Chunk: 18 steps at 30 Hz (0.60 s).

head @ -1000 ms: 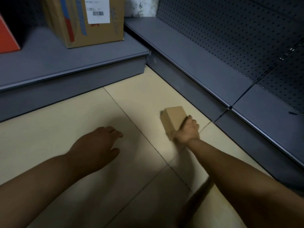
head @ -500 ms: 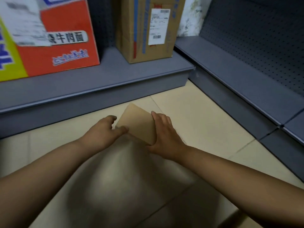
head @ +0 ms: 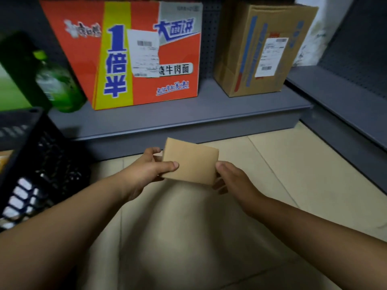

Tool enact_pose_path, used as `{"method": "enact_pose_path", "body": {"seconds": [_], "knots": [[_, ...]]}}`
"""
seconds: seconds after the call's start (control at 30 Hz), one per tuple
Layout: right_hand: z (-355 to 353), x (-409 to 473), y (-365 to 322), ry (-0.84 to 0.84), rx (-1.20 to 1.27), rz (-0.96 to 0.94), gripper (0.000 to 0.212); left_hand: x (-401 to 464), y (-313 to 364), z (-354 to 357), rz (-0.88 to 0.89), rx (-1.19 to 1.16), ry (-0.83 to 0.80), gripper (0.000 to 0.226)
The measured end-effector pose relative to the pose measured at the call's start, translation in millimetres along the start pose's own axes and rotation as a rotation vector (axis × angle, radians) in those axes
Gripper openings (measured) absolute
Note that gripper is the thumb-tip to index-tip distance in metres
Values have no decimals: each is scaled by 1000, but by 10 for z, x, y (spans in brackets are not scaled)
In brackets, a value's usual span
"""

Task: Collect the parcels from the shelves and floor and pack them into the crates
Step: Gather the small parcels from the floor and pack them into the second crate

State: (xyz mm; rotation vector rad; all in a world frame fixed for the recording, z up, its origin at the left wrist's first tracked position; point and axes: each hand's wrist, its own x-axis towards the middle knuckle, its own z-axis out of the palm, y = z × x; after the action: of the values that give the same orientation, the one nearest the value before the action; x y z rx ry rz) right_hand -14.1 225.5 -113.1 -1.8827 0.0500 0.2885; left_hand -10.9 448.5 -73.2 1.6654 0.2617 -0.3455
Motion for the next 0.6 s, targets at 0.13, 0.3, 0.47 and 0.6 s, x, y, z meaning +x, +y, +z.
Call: {"method": "enact_pose_path", "body": {"seconds": [0.13,0.3,0.47,0.6], "knots": [[223,2,-128,-28,144,3,25,-89,-30,-182,150,92,29,73],[391,3,-208,-71,323,78,29,-221,18,-387,150,161,23,87],[493,-31,-270,-46,300,35,11,-295,-31,-463,153,90,71,49],[518,-80,-336,-62,311,-45,15,-352,1,-543,192,67,137,44]]}}
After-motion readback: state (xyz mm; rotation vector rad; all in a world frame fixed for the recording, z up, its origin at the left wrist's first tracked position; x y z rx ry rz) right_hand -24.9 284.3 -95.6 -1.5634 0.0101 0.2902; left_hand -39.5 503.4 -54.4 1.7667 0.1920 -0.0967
